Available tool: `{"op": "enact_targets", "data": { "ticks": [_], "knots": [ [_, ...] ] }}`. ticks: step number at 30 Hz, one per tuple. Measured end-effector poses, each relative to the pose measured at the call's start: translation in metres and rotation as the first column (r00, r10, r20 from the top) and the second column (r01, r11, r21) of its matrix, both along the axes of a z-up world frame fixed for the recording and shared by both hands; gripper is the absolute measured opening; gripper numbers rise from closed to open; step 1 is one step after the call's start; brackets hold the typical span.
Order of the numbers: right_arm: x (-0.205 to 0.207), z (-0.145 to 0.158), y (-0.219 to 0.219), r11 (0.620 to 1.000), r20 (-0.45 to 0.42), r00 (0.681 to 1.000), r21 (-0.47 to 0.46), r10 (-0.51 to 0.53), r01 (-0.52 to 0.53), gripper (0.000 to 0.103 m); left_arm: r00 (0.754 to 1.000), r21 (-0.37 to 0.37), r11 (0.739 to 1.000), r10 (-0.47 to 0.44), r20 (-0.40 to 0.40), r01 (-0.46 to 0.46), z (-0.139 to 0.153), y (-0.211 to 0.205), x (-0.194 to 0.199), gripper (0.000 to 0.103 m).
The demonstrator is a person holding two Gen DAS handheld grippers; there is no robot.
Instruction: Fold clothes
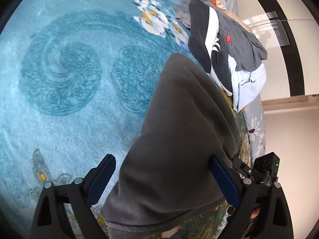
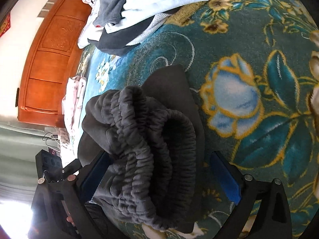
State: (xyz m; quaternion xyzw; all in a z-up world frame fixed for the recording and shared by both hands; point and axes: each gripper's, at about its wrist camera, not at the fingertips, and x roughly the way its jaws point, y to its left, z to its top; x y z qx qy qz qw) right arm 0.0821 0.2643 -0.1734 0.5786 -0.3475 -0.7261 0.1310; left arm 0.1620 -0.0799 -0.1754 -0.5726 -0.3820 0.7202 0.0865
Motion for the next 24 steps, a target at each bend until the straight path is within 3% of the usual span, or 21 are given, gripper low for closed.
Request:
{"op": "enact_targets", "data": {
  "ticks": [7, 12, 24],
  "knots": [
    [-0.004, -0.009, 0.002, 0.999, 0.002, 1.000, -0.045, -0.012, 0.012, 0.103, 1.000, 0.070, 0.997, -0.018, 0.001, 0.018, -0.013, 0.001, -0.011, 0.103],
    [-0.002, -0.015, 0.007, 0.995, -0.006, 0.999, -0.088, -0.048, 0.047, 0.103, 1.000, 0.178, 0.984, -0.009, 0.028, 0.004, -0.026, 0.003, -0.012, 0.103],
    [0.000, -0.012, 0.003, 0.994, -0.023, 0.995, -0.055, -0.096, 0.095, 0.103, 0.999, 0.223, 0.975, 0.001, 0.045, -0.011, -0.035, 0.002, -0.015, 0.103]
  ]
}}
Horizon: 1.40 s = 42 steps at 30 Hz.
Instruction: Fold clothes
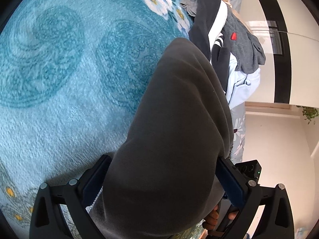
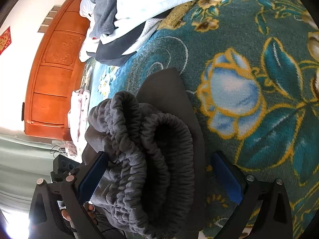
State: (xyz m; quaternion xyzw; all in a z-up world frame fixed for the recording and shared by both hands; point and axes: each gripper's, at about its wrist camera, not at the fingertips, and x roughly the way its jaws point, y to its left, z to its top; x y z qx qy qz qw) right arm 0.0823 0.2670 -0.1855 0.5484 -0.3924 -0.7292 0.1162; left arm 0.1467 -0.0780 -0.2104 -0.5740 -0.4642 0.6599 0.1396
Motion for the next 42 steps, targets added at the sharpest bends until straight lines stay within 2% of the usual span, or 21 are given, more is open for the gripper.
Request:
{"op": "enact_targets", "data": {
  "ticks": [4, 5, 7, 12, 18, 24, 31, 42],
  "knots": [
    [-0.003, 0.004, -0.006, 0.999, 0.021, 1.000, 0.030, 0.011, -0.011, 0.102, 1.000, -0.005, 1.000, 0.014, 0.006, -0.014, 0.002, 0.001, 0.000, 0.103],
    [-0.003, 0.005, -0.008, 0.999, 0.025, 1.000, 0.029, 0.017, -0.018, 0.095, 1.000, -0.015, 1.000, 0.018, 0.001, -0.018, 0.004, 0.002, 0.000, 0.103],
    [-0.004, 0.007, -0.011, 0.999, 0.032, 0.999, 0.039, 0.020, -0.022, 0.092, 1.000, -0.030, 0.999, 0.023, -0.006, -0.023, 0.007, 0.004, 0.001, 0.102],
    [-0.001, 0.015, -0.013, 0.997, 0.038, 0.999, 0.067, 0.032, -0.035, 0.075, 0.999, -0.062, 0.998, 0.013, -0.034, -0.015, 0.018, 0.007, 0.001, 0.088],
    [-0.001, 0.029, -0.015, 0.996, 0.034, 0.998, 0.076, 0.049, -0.051, 0.062, 0.998, -0.128, 0.992, -0.013, -0.069, 0.004, 0.034, 0.012, 0.004, 0.074],
    [-0.010, 0.055, -0.022, 0.992, -0.010, 0.995, 0.087, 0.097, -0.096, 0.058, 0.992, -0.150, 0.989, -0.004, -0.128, -0.016, 0.058, 0.004, 0.014, 0.072],
    [-0.039, 0.086, -0.062, 0.969, -0.083, 0.971, 0.122, 0.226, -0.215, 0.058, 0.980, -0.117, 0.984, 0.116, -0.161, -0.135, 0.077, -0.038, 0.031, 0.072],
    [-0.101, 0.135, -0.160, 0.912, -0.217, 0.885, 0.109, 0.411, -0.396, 0.058, 0.920, -0.147, 0.935, 0.274, -0.279, -0.323, 0.134, -0.127, 0.046, 0.072]
  ]
}}
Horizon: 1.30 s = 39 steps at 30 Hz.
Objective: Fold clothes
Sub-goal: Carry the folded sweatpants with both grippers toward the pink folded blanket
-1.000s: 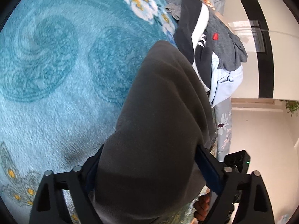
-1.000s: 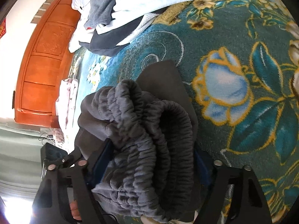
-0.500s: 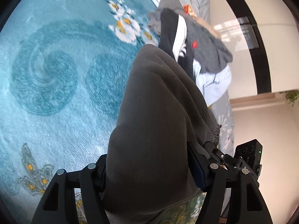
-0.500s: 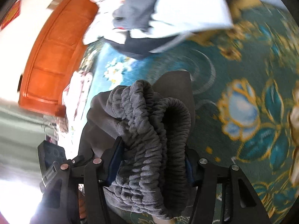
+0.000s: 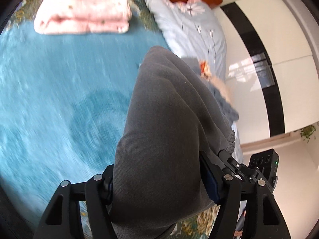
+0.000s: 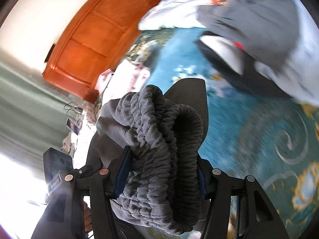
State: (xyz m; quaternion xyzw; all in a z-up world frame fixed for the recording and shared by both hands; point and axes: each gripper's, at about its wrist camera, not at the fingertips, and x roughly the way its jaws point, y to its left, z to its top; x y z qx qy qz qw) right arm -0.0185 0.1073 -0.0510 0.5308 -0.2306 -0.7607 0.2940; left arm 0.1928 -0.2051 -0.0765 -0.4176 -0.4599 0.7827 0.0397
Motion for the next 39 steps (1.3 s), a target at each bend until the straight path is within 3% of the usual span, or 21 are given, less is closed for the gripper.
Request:
{"op": "enact_targets", "data": {
  "ticks": [13, 28, 32, 36, 39],
  "knots": [
    [-0.106, 0.018, -0.161, 0.965, -0.058, 0.965, 0.064, 0.256, -0.253, 0.058, 0.982, 0.008, 0.983, 0.181, -0.059, -0.181, 0.002, -0.127, -0.016, 0.072],
    [-0.233, 0.033, -0.358, 0.897, -0.166, 0.883, 0.133, 0.439, -0.421, 0.058, 0.931, 0.011, 0.940, 0.340, -0.132, -0.342, -0.010, -0.277, -0.077, 0.072],
    [-0.263, 0.035, -0.403, 0.871, -0.213, 0.847, 0.176, 0.488, -0.458, 0.058, 0.913, 0.037, 0.924, 0.382, -0.146, -0.380, -0.021, -0.310, -0.094, 0.072],
    [-0.280, 0.026, -0.432, 0.850, -0.231, 0.821, 0.219, 0.522, -0.479, 0.058, 0.909, 0.015, 0.920, 0.391, -0.148, -0.393, -0.035, -0.330, -0.110, 0.072],
    [-0.292, -0.003, -0.443, 0.840, -0.183, 0.826, 0.234, 0.533, -0.490, 0.058, 0.913, 0.032, 0.919, 0.394, -0.106, -0.393, -0.061, -0.337, -0.114, 0.072]
  ]
}}
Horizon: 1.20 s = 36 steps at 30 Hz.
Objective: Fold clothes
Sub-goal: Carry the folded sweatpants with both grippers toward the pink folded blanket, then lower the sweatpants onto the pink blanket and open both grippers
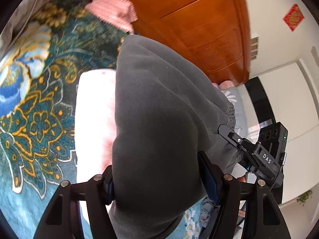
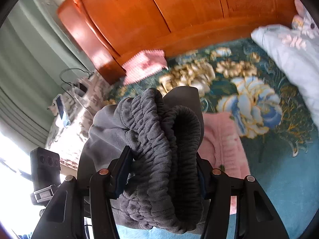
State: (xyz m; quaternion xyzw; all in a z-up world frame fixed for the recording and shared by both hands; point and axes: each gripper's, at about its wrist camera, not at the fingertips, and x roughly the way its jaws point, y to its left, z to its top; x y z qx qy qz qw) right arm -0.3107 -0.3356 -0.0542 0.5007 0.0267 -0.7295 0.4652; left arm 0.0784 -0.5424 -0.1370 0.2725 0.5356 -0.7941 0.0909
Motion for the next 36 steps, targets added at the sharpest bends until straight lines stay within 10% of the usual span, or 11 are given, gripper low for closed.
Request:
{"op": "enact_targets", "data": {
  "ticks": [6, 18, 29, 36],
  "knots": [
    [-0.010, -0.047, 0.000, 0.998, 0.065, 0.997, 0.030, -0.052, 0.050, 0.058, 1.000, 0.023, 1.000, -0.006, 0.004, 0.006, -0.028, 0.010, 0.007, 0.070],
    [-0.009, -0.031, 0.010, 0.999, 0.105, 0.994, 0.046, -0.016, 0.012, 0.063, 0.999, -0.003, 1.000, 0.007, 0.042, -0.007, -0.005, 0.022, 0.036, 0.072],
    [-0.024, 0.001, 0.045, 0.986, 0.137, 0.980, -0.059, -0.143, 0.153, 0.066, 0.996, -0.173, 0.984, -0.017, 0.087, 0.032, 0.033, 0.037, 0.031, 0.072],
    [0.031, 0.025, 0.024, 1.000, -0.084, 0.996, 0.006, 0.026, -0.025, 0.066, 0.991, -0.360, 0.928, -0.055, 0.119, 0.095, 0.055, 0.063, 0.007, 0.072]
  ]
}}
